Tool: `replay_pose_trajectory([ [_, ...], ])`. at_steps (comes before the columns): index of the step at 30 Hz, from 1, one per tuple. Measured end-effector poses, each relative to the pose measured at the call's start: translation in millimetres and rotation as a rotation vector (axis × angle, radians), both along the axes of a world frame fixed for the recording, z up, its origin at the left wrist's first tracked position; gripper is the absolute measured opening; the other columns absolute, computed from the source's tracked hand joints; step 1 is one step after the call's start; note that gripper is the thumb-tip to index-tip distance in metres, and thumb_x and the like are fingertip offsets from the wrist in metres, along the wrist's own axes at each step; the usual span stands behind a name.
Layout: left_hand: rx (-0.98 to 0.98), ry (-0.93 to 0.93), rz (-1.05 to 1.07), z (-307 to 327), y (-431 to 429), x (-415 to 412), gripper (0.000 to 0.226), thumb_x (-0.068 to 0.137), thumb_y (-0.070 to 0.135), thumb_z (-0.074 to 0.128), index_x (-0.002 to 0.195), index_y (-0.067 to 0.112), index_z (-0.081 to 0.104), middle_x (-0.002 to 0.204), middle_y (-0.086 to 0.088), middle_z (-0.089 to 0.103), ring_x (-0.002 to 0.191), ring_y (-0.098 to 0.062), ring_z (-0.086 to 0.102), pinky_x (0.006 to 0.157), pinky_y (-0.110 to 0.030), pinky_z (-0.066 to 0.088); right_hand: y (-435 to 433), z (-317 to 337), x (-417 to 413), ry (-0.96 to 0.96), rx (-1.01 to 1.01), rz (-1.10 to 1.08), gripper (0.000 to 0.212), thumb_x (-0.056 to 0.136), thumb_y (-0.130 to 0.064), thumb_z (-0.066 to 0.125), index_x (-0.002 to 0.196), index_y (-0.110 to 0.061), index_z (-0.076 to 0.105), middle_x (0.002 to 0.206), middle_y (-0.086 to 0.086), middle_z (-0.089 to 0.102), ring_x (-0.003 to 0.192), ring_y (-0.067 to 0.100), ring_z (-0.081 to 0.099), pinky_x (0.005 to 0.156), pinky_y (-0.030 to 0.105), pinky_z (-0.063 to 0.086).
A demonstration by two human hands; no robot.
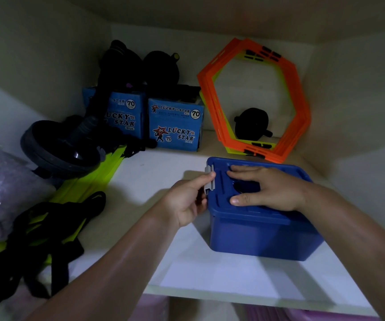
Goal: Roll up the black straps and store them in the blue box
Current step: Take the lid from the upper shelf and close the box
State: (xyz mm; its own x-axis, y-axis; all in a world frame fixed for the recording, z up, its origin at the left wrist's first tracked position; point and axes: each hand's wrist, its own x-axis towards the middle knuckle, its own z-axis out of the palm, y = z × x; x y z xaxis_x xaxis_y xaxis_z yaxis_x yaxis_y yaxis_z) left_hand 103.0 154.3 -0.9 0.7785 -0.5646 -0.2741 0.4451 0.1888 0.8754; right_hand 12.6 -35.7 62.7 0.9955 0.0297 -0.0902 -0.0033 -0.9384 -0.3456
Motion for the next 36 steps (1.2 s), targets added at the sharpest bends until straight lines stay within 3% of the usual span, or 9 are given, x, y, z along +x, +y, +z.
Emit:
replay_pose_trajectory([
  [5, 0.039, -0.054, 0.002, 5.4, 0.0, -2.7, 0.025, 0.090, 0.031, 0.074, 0.107, 0.013, 0.074, 0.066, 0.004, 0.065, 0.043, -0.005, 0.055, 0.039, -0.016, 0.041, -0.3, 0.3, 0.1, 0.006, -0.008, 0.003, 0.098, 0.067, -0.080, 0.060, 0.153, -0.043, 0.033, 0.164, -0.026, 0.017, 0.152, 0.003, 0.016, 0.124, 0.033, 0.013],
  [7, 0.057, -0.084, 0.000, 8.1, -2.0, -4.1, 0.027, 0.091, 0.028, 0.074, 0.110, 0.009, 0.074, 0.077, -0.001, 0.070, 0.050, -0.009, 0.060, 0.043, -0.020, 0.048, -0.1, 0.2, 0.2, 0.003, -0.006, 0.006, 0.098, 0.066, -0.080, 0.060, 0.153, -0.042, 0.034, 0.164, -0.026, 0.017, 0.151, 0.003, 0.016, 0.123, 0.032, 0.013],
  [9, 0.048, -0.102, 0.009, 9.8, -6.6, -6.6, 0.023, 0.092, 0.019, 0.072, 0.109, 0.003, 0.072, 0.098, -0.015, 0.078, 0.071, -0.024, 0.071, 0.067, -0.036, 0.063, -0.5, -0.5, 0.5, 0.001, 0.001, 0.007, 0.097, 0.067, -0.079, 0.061, 0.153, -0.042, 0.035, 0.164, -0.026, 0.018, 0.151, 0.002, 0.017, 0.122, 0.030, 0.014],
  [10, 0.043, -0.104, 0.019, 10.3, -8.6, -8.1, 0.020, 0.092, 0.015, 0.070, 0.107, 0.002, 0.071, 0.104, -0.022, 0.077, 0.081, -0.031, 0.073, 0.081, -0.045, 0.063, -0.7, -0.7, 0.7, 0.001, 0.002, 0.007, 0.098, 0.066, -0.079, 0.061, 0.153, -0.043, 0.035, 0.164, -0.026, 0.018, 0.151, 0.002, 0.017, 0.122, 0.030, 0.014],
  [12, 0.042, -0.104, 0.036, 10.3, -10.8, -9.6, 0.019, 0.091, 0.013, 0.070, 0.106, 0.000, 0.070, 0.106, -0.026, 0.076, 0.088, -0.036, 0.072, 0.091, -0.053, 0.059, -0.4, -0.9, 0.7, 0.002, 0.001, 0.008, 0.097, 0.066, -0.079, 0.061, 0.153, -0.043, 0.035, 0.164, -0.026, 0.018, 0.151, 0.002, 0.017, 0.122, 0.030, 0.013],
  [23, -0.009, -0.063, -0.043, 8.1, -4.1, -7.5, 0.029, 0.094, 0.022, 0.070, 0.116, 0.003, 0.071, 0.109, -0.020, 0.077, 0.099, -0.033, 0.074, 0.079, -0.038, 0.063, -0.2, -2.7, -1.2, -0.005, 0.027, -0.002, 0.096, 0.068, -0.078, 0.061, 0.153, -0.043, 0.034, 0.164, -0.026, 0.018, 0.152, 0.004, 0.016, 0.124, 0.033, 0.013],
  [28, 0.042, -0.093, -0.056, 8.8, -1.1, -7.0, 0.036, 0.095, 0.029, 0.067, 0.121, 0.004, 0.070, 0.113, -0.019, 0.076, 0.113, -0.039, 0.069, 0.096, -0.047, 0.058, 0.1, -2.8, -1.1, -0.009, 0.028, 0.002, 0.091, 0.075, -0.073, 0.065, 0.154, -0.040, 0.034, 0.165, -0.023, 0.017, 0.153, 0.006, 0.014, 0.126, 0.039, 0.012],
  [33, 0.085, -0.155, -0.046, 10.5, -1.4, -9.2, 0.038, 0.097, 0.031, 0.063, 0.121, 0.002, 0.070, 0.114, -0.021, 0.076, 0.108, -0.039, 0.072, 0.081, -0.042, 0.064, -2.4, -3.9, -0.7, -0.010, 0.021, 0.017, 0.095, 0.074, -0.077, 0.064, 0.155, -0.039, 0.031, 0.166, -0.021, 0.015, 0.154, 0.008, 0.012, 0.127, 0.042, 0.012],
  [36, 0.068, -0.158, -0.004, 7.3, -3.6, -12.0, 0.040, 0.098, 0.031, 0.062, 0.121, -0.001, 0.070, 0.114, -0.023, 0.075, 0.111, -0.041, 0.070, 0.085, -0.043, 0.062, -2.9, -3.9, -0.9, -0.012, 0.015, 0.031, 0.095, 0.076, -0.075, 0.063, 0.156, -0.038, 0.030, 0.167, -0.019, 0.014, 0.155, 0.011, 0.011, 0.126, 0.042, 0.012],
])
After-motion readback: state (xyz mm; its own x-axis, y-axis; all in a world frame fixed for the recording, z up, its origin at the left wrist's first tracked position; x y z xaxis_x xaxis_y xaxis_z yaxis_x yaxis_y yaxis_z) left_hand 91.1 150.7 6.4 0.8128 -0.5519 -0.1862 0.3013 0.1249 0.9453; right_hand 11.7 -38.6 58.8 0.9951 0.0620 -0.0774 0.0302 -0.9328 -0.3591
